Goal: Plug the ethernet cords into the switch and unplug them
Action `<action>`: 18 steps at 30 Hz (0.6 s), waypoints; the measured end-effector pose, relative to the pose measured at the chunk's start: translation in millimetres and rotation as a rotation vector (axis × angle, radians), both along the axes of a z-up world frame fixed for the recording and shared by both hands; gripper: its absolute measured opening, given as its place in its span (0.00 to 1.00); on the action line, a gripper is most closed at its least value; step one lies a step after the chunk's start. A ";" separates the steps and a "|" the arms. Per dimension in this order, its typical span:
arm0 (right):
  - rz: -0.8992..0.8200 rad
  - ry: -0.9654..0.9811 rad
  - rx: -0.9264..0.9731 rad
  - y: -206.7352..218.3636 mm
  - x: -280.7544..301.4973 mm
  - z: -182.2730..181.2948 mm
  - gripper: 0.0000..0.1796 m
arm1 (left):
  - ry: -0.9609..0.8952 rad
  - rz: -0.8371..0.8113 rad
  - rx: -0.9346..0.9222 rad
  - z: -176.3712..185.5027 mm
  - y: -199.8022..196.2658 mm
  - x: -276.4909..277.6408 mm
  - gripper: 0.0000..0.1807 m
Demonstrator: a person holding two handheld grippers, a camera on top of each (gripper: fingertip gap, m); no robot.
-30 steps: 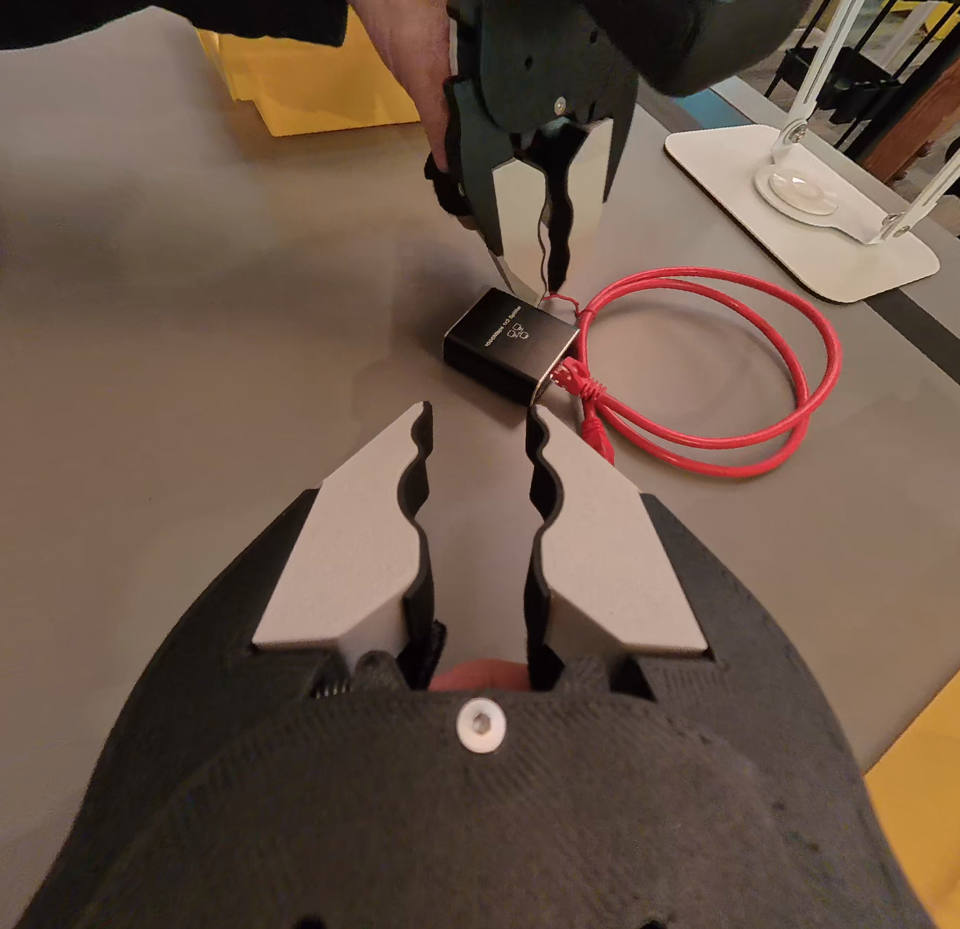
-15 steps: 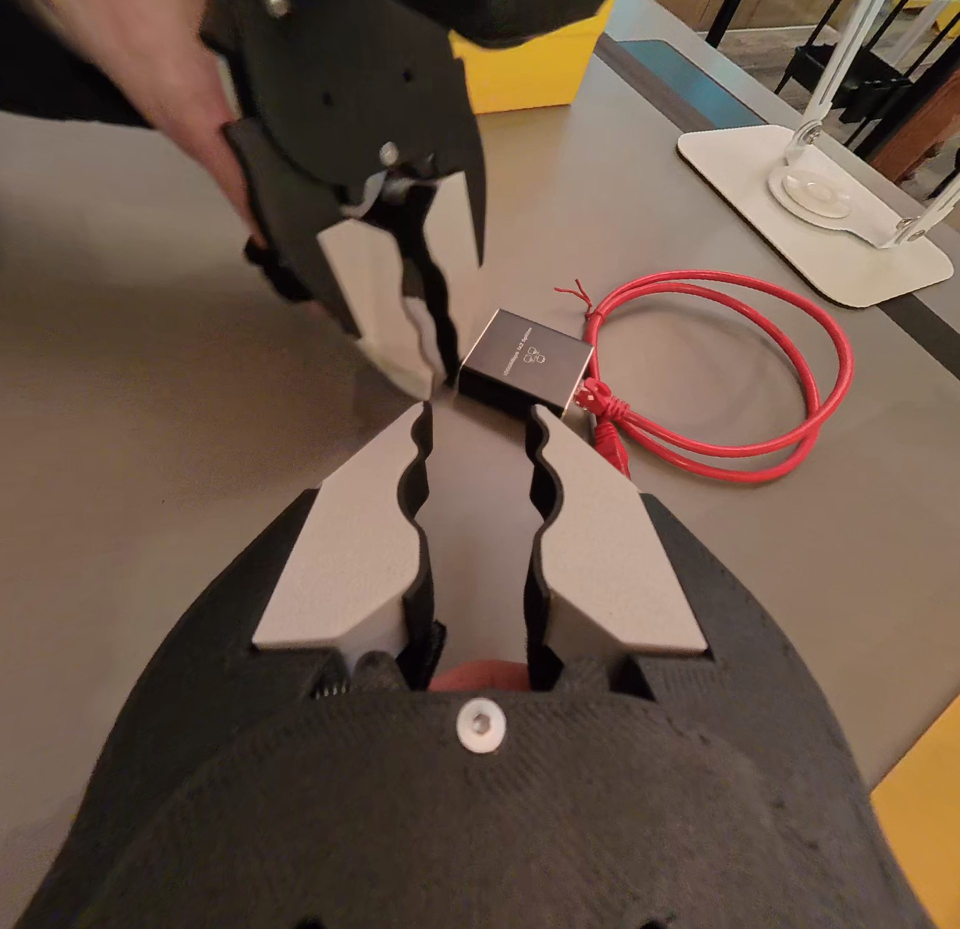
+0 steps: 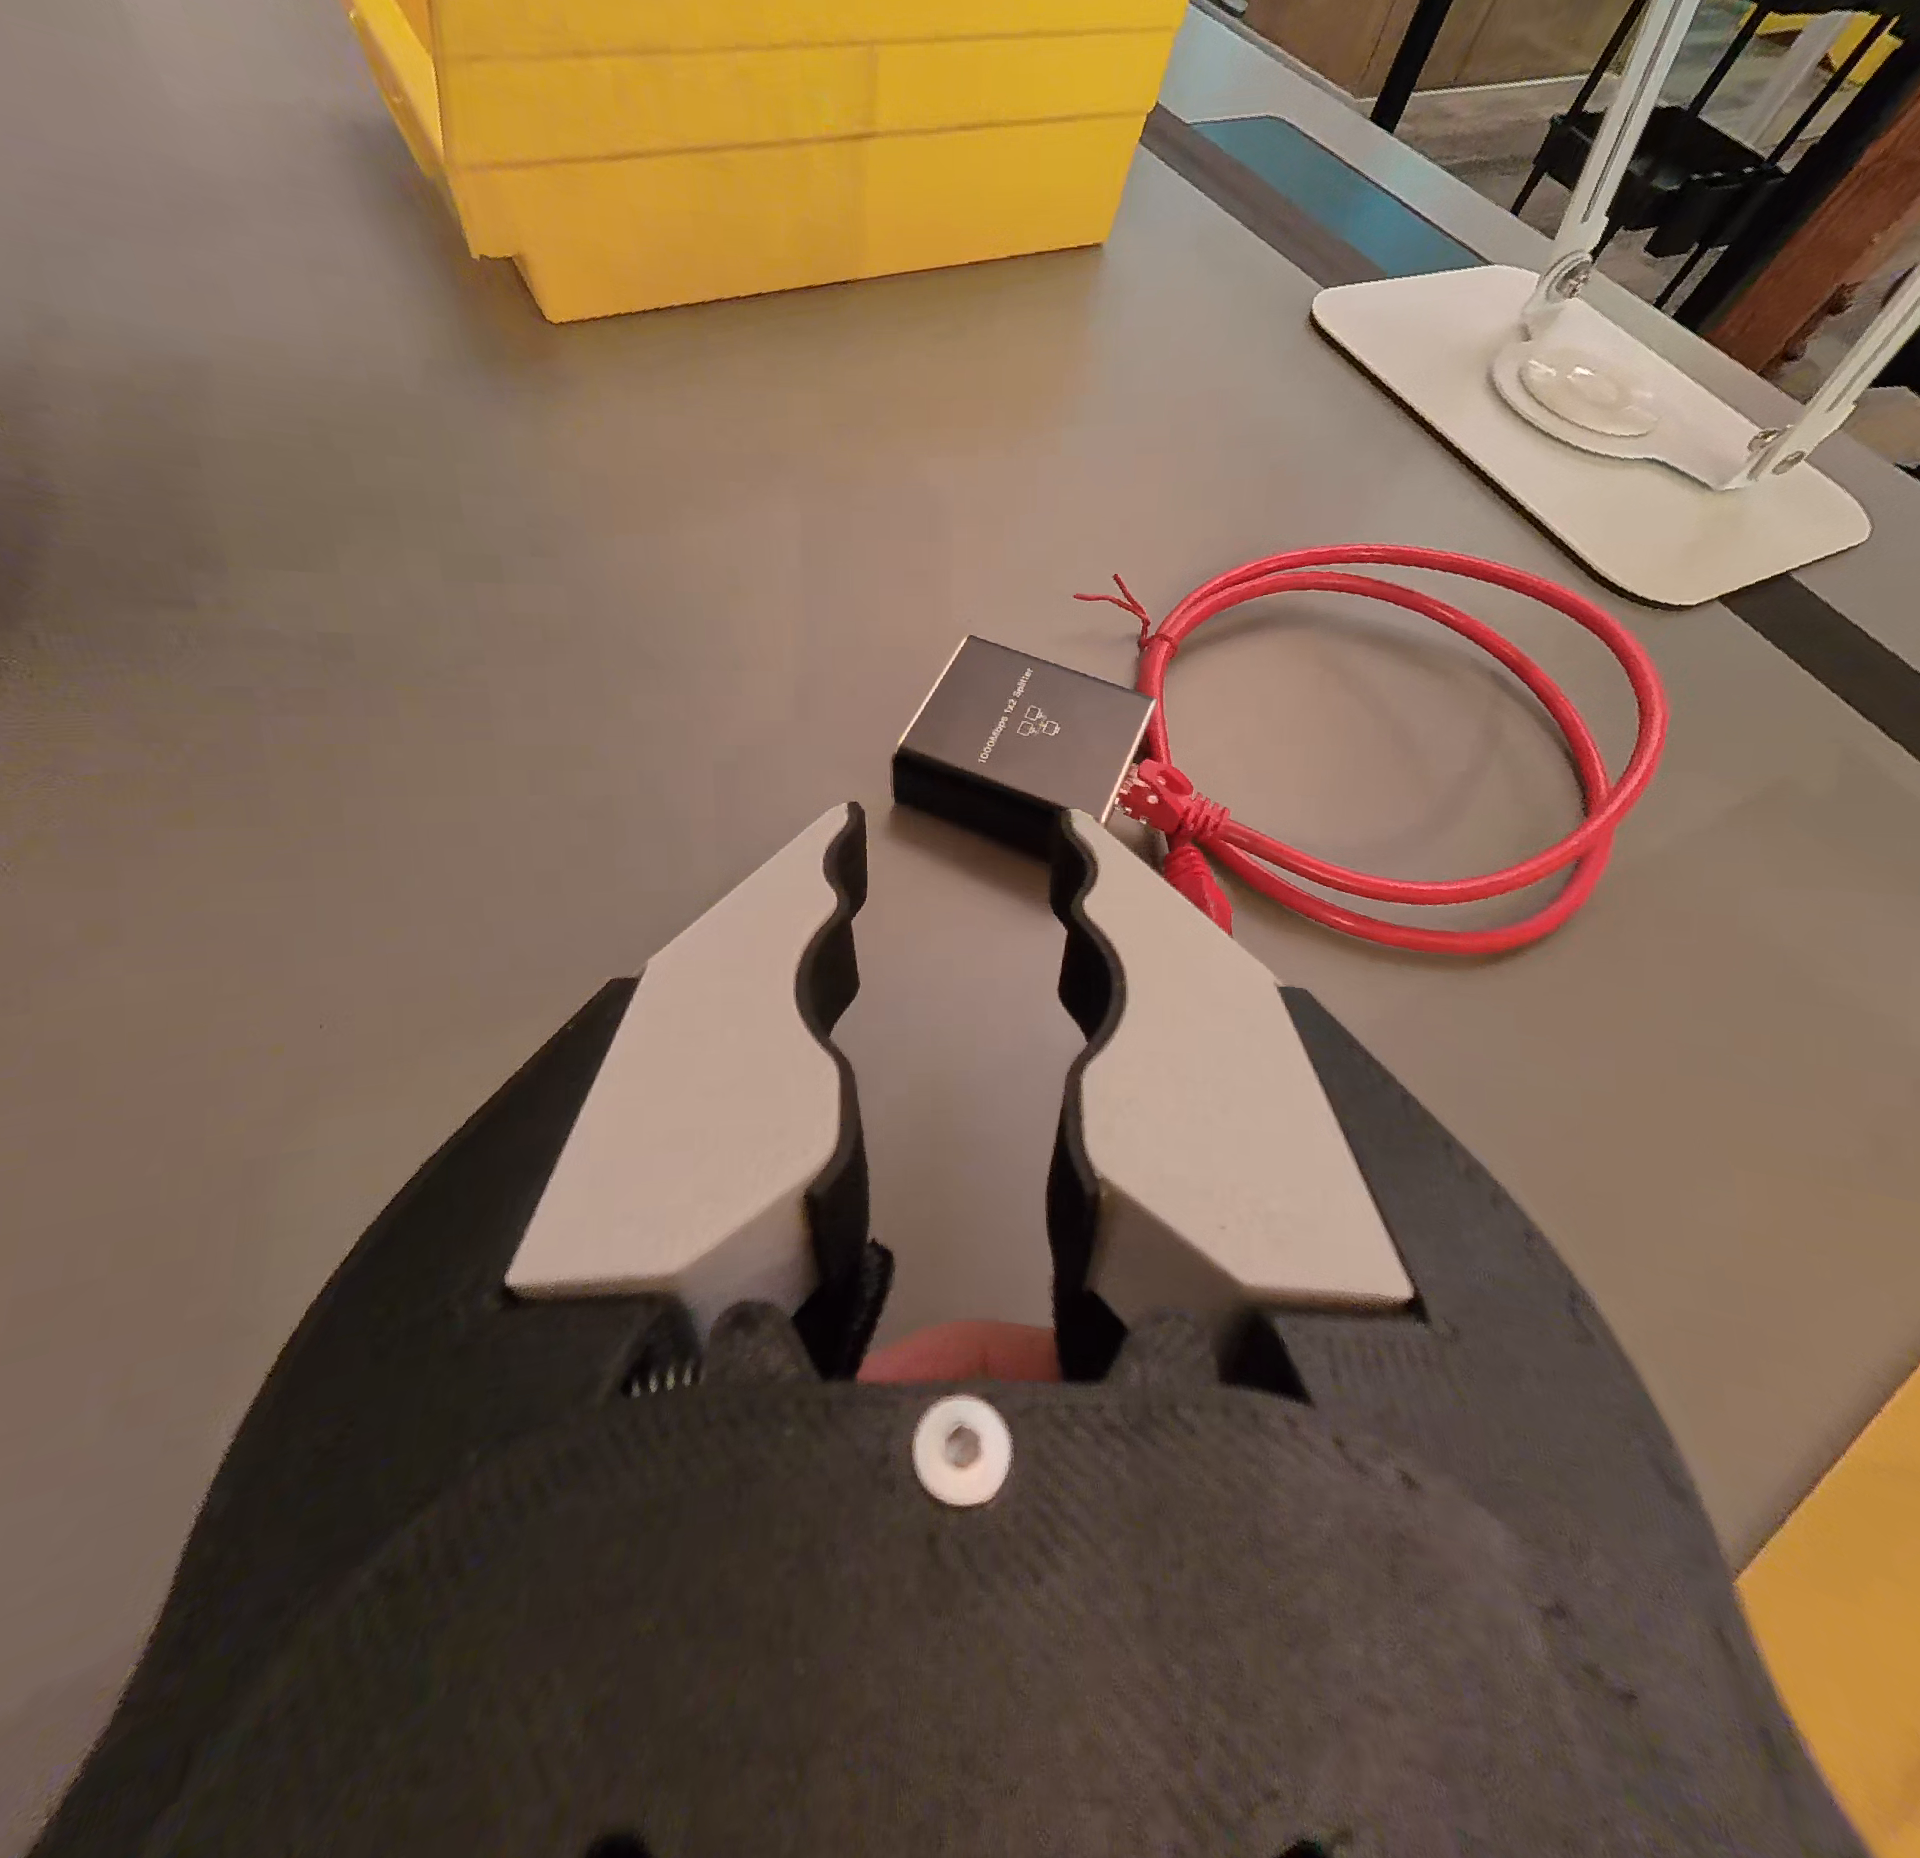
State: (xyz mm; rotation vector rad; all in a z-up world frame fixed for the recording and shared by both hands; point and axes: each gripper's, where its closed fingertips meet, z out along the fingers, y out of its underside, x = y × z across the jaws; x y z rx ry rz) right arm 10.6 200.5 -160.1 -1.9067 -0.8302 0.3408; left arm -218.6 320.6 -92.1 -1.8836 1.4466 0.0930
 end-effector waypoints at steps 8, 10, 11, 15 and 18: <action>0.002 -0.012 -0.003 -0.5 -2.0 -2.0 0.18 | 0.156 0.170 0.030 -9.6 45.8 -100.1 0.17; 0.008 -0.017 -0.005 -1.1 -3.6 -3.0 0.18 | 0.214 0.161 0.047 -17.1 53.0 -113.1 0.18; 0.010 -0.020 -0.005 -1.2 -4.4 -3.5 0.18 | 0.245 0.164 0.030 -23.1 53.8 -118.8 0.18; 0.017 -0.024 -0.008 -1.6 -5.5 -5.2 0.18 | 0.289 0.146 0.001 -37.8 56.6 -126.5 0.16; 0.016 -0.021 -0.010 -1.3 -4.5 -5.9 0.18 | 0.306 0.146 0.023 -41.0 62.4 -127.5 0.16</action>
